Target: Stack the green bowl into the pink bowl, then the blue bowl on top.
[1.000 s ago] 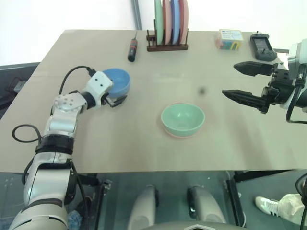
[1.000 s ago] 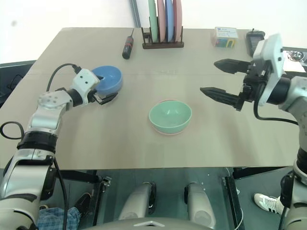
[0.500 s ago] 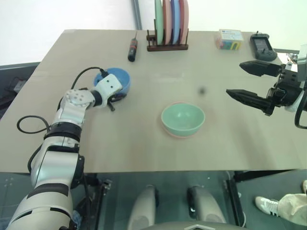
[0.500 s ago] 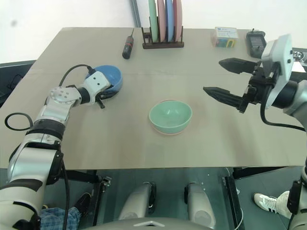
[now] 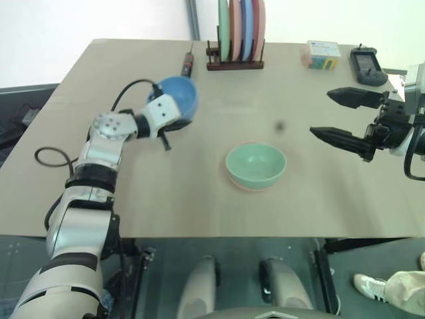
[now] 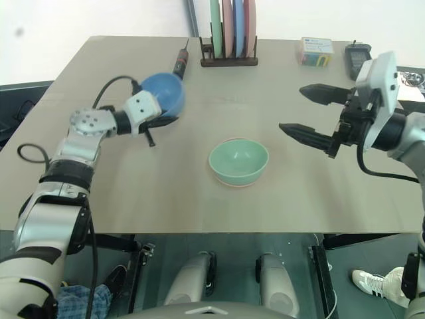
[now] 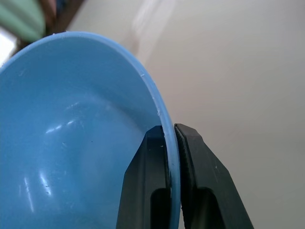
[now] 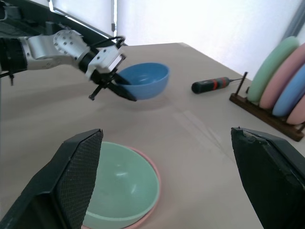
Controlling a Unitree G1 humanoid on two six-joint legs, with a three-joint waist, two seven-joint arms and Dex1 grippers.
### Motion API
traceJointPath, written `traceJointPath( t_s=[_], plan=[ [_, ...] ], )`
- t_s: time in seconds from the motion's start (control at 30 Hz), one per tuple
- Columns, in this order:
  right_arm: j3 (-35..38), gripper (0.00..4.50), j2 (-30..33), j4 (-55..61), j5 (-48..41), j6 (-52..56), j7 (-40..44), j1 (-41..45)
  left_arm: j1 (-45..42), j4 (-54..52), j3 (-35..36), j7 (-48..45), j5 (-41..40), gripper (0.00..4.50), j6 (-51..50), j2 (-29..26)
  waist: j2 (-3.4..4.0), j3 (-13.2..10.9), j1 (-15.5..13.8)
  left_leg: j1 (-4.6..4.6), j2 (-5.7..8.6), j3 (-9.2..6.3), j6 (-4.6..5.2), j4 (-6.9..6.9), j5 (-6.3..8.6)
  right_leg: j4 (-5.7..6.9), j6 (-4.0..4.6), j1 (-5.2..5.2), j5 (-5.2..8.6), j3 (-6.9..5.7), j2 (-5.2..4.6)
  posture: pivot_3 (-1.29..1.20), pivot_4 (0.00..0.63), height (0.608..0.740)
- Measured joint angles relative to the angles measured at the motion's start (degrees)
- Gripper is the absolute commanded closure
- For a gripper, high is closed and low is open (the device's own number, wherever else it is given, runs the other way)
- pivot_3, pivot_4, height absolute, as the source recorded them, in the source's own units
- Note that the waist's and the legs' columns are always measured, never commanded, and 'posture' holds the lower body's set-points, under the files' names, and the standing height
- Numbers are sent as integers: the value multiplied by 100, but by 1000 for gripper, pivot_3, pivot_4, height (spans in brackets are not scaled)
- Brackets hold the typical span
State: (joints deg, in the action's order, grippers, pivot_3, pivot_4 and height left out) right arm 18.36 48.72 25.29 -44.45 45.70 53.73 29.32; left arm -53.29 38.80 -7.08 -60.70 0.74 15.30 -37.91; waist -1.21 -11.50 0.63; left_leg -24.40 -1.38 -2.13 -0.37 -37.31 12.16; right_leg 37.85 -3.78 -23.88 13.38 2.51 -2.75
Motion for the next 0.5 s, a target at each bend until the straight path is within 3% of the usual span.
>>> traceJointPath(
  t_s=[0.33, 0.5],
  plan=[
    [6, 0, 330, 248, -417, -112, 587, -491, 180, -2960, -480, -1692, -1308, 4357, -986, 346, 1, 0, 41, 10, -1, 0, 1, -5, 0, 6, -1, 4, 1, 2, 2, 0, 150, 740],
    [-13, 0, 400, 274, -403, -184, 600, -582, 477, -3953, -729, -2391, -1859, 4357, -1577, 229, 1, 0, 46, 16, -3, 5, 1, -5, 0, 10, -1, 5, 1, 8, 6, 0, 150, 740]
  ],
)
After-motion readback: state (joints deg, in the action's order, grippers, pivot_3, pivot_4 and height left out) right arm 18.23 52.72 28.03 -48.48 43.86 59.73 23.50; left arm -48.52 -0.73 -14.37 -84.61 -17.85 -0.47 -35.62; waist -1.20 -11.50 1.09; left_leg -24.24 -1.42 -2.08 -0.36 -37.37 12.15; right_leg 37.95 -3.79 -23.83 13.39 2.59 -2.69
